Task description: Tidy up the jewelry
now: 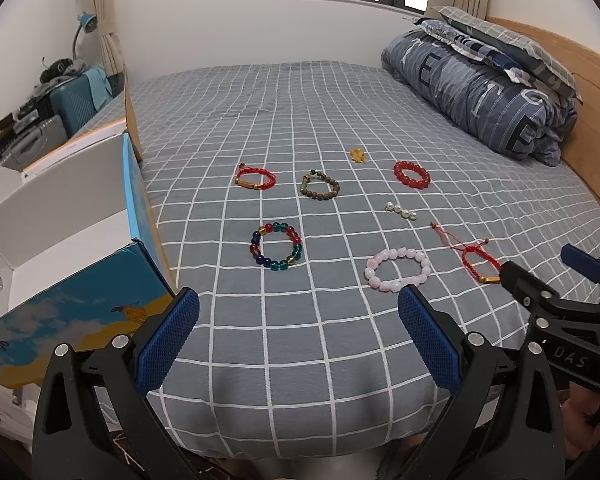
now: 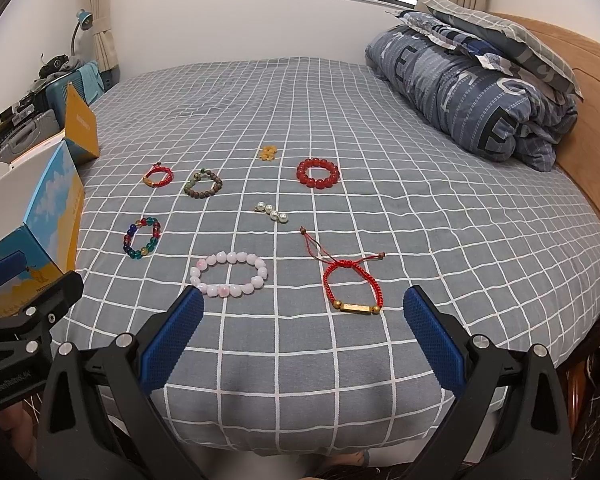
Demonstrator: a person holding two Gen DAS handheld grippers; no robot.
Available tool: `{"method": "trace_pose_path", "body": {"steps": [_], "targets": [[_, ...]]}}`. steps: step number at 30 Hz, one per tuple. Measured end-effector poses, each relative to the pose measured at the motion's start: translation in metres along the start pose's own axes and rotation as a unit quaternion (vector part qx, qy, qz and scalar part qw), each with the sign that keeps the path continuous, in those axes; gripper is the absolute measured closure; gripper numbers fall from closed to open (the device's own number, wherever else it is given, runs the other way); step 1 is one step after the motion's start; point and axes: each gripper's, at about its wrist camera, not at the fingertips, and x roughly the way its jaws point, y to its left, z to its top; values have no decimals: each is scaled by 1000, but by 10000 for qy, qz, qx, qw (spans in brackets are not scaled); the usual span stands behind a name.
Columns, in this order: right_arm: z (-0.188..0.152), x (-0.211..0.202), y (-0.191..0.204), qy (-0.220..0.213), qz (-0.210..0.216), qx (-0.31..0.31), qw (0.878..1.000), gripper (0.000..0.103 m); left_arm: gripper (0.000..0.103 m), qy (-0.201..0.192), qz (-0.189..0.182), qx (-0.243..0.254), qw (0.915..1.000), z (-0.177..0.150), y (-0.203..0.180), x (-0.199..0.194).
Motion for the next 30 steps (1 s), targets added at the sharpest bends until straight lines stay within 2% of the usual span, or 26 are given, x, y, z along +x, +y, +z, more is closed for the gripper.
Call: {"method": "trace_pose_path", "body": {"steps": [9, 18, 21, 25, 30], "targets": [[9, -7, 4, -102, 119, -63, 9999, 7, 6, -132, -56, -7, 9999, 19, 0, -8], [57, 6, -2, -117, 229, 40, 9997, 7, 6, -324, 118, -244, 9991, 84, 22, 6], [81, 25, -3, -65, 100, -37, 9999, 7, 6, -333, 304, -309, 9985, 110, 28, 24], [116, 59, -3, 25, -32, -151, 9999, 7, 6, -155, 632, -374, 9972, 143, 34, 63], [153, 115, -4, 206, -101, -310, 9993, 7, 6, 215, 630, -452, 9968, 166, 34, 118]]}}
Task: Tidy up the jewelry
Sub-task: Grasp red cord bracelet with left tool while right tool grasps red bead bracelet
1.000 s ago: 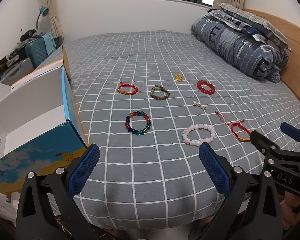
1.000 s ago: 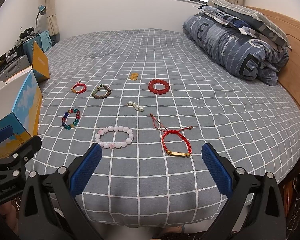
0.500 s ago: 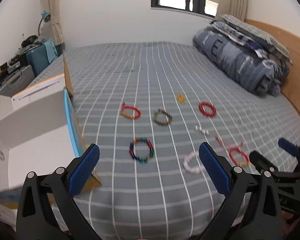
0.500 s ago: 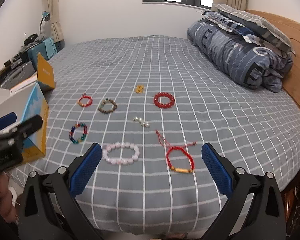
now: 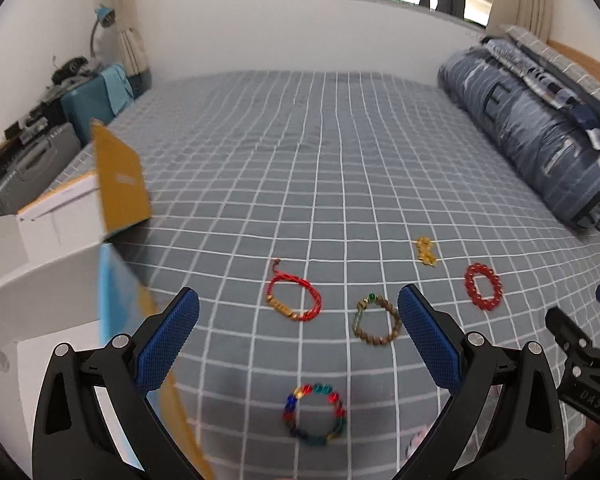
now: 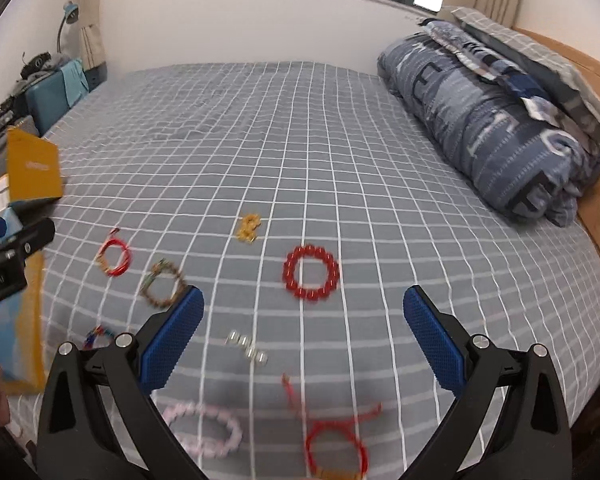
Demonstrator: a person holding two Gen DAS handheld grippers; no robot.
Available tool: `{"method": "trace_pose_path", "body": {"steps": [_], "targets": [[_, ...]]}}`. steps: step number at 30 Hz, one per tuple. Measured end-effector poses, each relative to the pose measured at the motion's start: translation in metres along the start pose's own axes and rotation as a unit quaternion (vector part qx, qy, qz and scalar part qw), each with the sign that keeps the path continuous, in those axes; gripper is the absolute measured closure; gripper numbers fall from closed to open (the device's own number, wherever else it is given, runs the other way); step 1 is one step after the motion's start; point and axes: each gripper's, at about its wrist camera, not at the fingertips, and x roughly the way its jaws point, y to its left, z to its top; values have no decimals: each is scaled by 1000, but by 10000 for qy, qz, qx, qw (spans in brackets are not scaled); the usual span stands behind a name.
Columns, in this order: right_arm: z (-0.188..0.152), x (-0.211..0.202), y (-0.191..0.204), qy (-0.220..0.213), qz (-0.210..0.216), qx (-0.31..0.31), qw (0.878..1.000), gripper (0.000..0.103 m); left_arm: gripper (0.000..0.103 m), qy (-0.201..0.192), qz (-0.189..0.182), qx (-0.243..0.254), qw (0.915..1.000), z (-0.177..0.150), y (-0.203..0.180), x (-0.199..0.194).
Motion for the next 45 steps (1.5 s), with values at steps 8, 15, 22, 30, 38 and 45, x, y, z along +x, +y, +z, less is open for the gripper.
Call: {"method": "trace_pose_path", "body": {"steps": [8, 15, 22, 30, 38, 45], "targets": [[15, 99, -7, 719, -12, 50, 9974, 7, 6, 741, 291, -195, 9966, -1, -2, 85], [2, 158, -14, 1291, -16, 161, 9915, 12, 6, 1341, 93, -608, 9891, -9, 16, 139], [6, 173, -14, 1363, 55, 376, 9899, 17, 6, 1501, 136, -557, 9870, -14, 24, 164], [10, 187, -14, 1521, 83, 496, 9871, 28, 9, 1570, 42, -536, 9861, -16, 29, 178], [11, 187, -12, 1521, 151, 485, 9871, 49, 60, 1507, 68, -487, 9874, -17, 26, 167], [9, 184, -16, 1545, 185, 595, 9860, 74, 92, 1436, -32, -329, 9891, -22, 17, 157]]}}
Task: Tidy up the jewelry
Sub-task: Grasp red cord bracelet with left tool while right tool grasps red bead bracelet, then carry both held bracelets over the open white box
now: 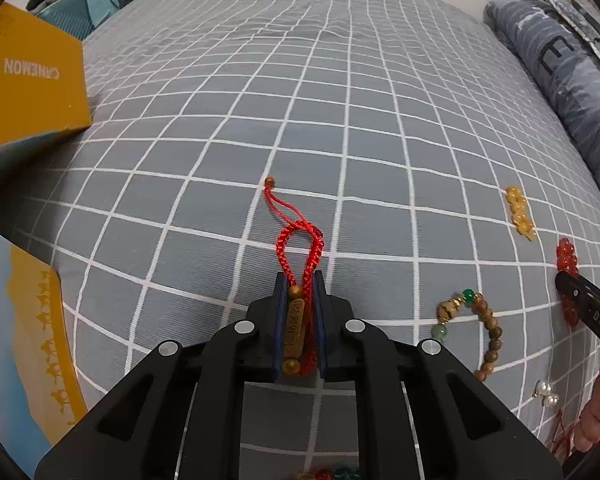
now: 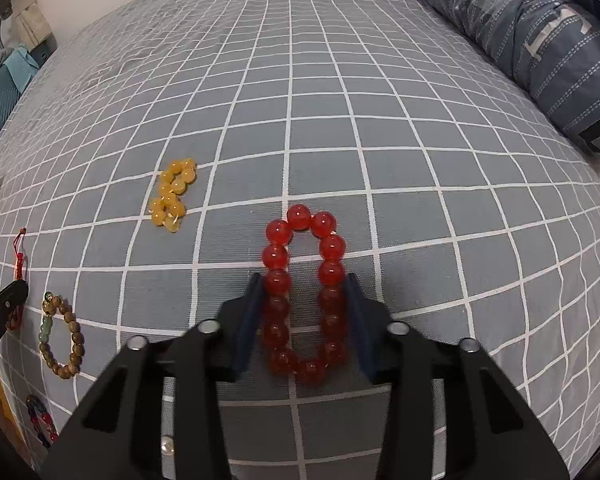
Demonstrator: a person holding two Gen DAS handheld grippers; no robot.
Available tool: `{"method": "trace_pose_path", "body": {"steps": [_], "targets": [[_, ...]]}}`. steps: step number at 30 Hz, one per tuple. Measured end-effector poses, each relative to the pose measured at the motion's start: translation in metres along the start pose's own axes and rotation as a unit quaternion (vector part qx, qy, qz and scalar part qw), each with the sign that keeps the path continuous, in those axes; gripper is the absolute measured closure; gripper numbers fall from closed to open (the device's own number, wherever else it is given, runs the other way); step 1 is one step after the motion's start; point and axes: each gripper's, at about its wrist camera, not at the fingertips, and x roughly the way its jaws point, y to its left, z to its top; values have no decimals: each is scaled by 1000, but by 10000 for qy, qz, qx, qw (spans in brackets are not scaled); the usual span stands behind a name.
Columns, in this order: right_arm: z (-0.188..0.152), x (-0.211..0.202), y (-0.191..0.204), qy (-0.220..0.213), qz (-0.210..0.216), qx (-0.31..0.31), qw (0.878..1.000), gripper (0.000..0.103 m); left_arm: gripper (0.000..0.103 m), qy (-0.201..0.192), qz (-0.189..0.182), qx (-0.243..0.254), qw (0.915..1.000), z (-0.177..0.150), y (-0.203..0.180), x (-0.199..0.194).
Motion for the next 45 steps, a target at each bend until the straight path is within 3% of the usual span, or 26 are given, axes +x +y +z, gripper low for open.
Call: {"method": "trace_pose_path", "body": {"steps": [1, 9, 10, 33, 45], "targets": [[0, 0, -1, -3, -19, 19, 10000, 79, 92, -24, -20, 35, 10000, -1, -1, -1], [-3, -11, -2, -169, 4, 114, 9998, 79, 92, -206, -132, 131, 9996, -1, -6, -13], [-3, -13, -2, -200, 15, 120, 9997, 91, 92, -250, -137, 130, 9995, -1, -6, -16], [-25, -83, 3, -946, 46, 84, 9955, 90, 92, -824, -298, 272, 9958, -12, -16, -87], [-39, -145, 13, -1350, 126, -17, 9908, 90, 92, -1107, -293, 349, 9928, -26, -11, -136]]}}
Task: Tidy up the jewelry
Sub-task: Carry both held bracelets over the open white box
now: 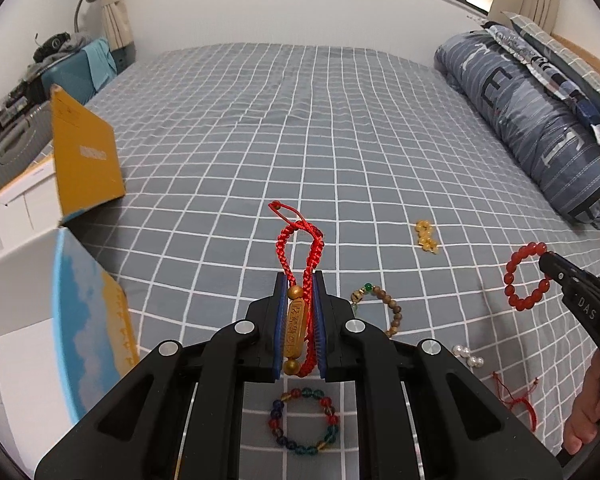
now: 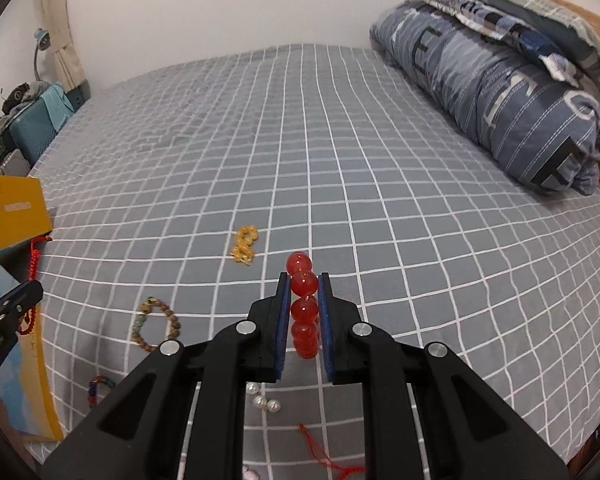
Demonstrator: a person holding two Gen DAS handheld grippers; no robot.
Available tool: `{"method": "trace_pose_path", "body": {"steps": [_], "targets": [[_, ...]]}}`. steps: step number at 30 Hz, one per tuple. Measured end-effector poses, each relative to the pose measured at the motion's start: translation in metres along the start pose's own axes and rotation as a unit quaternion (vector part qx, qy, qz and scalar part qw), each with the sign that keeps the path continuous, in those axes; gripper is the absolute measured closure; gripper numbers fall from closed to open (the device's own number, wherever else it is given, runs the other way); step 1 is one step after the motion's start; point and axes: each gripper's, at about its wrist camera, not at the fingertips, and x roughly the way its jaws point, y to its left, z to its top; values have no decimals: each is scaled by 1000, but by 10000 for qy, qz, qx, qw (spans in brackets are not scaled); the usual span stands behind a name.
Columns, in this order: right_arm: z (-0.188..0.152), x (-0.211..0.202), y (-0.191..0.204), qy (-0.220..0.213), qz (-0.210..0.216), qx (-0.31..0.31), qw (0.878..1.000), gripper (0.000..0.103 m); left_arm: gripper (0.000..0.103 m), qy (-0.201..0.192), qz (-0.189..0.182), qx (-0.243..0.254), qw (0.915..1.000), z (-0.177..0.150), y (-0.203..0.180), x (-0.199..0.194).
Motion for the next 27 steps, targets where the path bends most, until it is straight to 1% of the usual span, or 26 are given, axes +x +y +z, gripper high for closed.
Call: {"method": "trace_pose_path", "body": {"steps": [6, 11, 12, 13, 14, 15, 16, 17, 19, 22, 25, 27], "targets": [[-3, -27, 0, -128, 17, 19, 9999, 90, 92, -157, -15, -5, 9999, -3, 2, -31], [-7, -53, 1, -335, 9, 13, 9994, 90, 92, -286, -44, -1, 9996, -7, 4, -56], [-8, -57, 1, -356, 14, 19, 9994, 90, 92, -289, -117, -17, 9995, -8, 5, -59], [-10, -63, 0, -398, 36, 26, 9992, 90, 91, -241, -281, -49, 9993, -10, 7, -64], [-10, -67, 1, -422, 39, 23, 9991, 90, 91, -226, -339, -58, 9992, -12, 7, -67], [-12, -72, 1, -445, 42, 15, 9990, 90, 92, -243, -324, -45, 9992, -13, 7, -71], [-13, -75, 2, -460, 47, 13, 9989, 90, 91, -319, -233, -23, 9992, -15, 7, -77], [-15, -78, 2, -466, 53, 10, 9989, 90, 91, -340, -230, -22, 9992, -16, 7, -80], [-17, -83, 3, -469, 60, -4, 9989, 90, 91, -285, -362, -29, 9989, -19, 8, -86], [-22, -89, 5, -450, 71, 1, 9990, 90, 91, -360, -252, -5, 9990, -23, 10, -94], [-26, -94, 5, -445, 98, 19, 9990, 90, 91, -314, -330, -14, 9990, -27, 14, -100], [-28, -98, 8, -454, 128, 17, 9989, 90, 91, -359, -238, 4, 9991, -29, 17, -105]]}}
